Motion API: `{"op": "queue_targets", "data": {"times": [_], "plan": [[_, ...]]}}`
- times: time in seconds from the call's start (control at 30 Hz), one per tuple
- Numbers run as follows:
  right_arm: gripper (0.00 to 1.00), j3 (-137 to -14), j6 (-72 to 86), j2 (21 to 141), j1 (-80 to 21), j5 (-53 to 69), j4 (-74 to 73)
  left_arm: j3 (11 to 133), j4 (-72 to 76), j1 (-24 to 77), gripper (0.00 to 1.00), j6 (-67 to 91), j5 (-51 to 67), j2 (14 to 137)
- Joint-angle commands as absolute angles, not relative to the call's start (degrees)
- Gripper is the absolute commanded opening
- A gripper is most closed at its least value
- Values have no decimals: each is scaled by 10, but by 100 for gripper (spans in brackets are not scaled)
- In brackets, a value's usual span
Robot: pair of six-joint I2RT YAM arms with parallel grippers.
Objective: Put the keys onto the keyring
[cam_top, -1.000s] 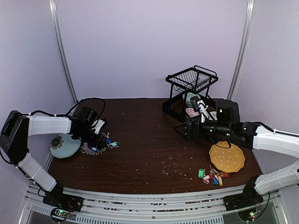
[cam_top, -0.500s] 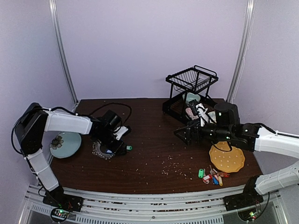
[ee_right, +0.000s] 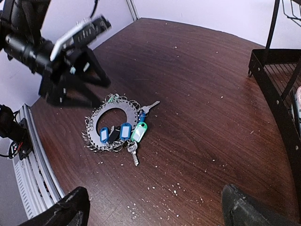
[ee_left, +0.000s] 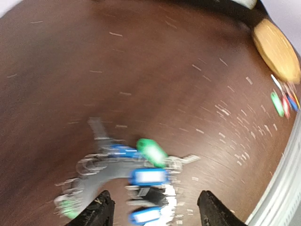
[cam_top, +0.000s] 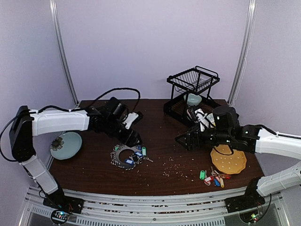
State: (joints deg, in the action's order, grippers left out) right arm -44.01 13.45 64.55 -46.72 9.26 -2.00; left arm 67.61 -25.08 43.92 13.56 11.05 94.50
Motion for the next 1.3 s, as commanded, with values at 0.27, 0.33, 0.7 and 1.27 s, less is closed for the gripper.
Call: {"op": "queue_targets", "data": {"times": [0.27,0.33,0.7,1.27], "plan": [[80,-698,152,1000,-491,111,-13,411,-187,359,61,317,-10,752],[76,-762,155,1077,-491,132,-29,378,-176,359,63,343,-7,748],[51,-916,156,1293,-501,247,-59,341,-71,358,52,355,3,827],[41,-620,217,1085,-635,326,-4,495,-48,358,50,242,-29,958]]}}
